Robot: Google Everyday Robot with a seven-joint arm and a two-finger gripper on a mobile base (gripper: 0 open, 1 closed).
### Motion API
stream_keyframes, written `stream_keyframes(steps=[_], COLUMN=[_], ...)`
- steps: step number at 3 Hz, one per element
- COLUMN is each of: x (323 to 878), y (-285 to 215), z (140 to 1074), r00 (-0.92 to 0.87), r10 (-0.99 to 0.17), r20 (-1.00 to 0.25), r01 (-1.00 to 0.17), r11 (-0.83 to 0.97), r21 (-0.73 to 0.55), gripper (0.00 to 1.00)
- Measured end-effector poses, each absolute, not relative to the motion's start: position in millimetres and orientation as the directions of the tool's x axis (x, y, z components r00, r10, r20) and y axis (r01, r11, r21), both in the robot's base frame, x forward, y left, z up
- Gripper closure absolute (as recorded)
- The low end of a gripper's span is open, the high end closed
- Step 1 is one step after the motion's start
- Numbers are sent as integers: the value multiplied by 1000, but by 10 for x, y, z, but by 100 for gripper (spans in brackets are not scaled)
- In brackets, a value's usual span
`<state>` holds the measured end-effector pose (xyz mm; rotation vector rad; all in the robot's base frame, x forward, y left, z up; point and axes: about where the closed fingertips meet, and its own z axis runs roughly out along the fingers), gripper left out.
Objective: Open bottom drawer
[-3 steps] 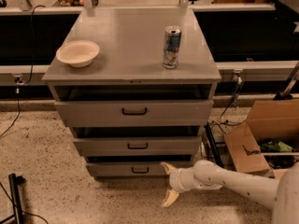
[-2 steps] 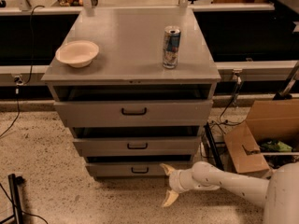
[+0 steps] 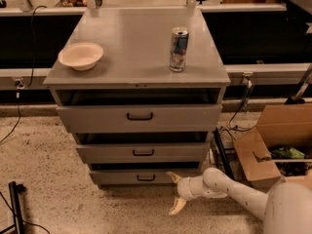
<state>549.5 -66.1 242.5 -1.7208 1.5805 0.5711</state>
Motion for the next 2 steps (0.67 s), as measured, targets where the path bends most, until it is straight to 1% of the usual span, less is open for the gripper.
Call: stream_keyframes(steps=[1, 2], x=[5588, 5863], y=[-646, -781], z=[2249, 2161], r00=[161, 154], r10=[-592, -571], r20=[-790, -806], r01=[-984, -985], r11=[-32, -28], r21=[-176, -168], gripper=[0, 0])
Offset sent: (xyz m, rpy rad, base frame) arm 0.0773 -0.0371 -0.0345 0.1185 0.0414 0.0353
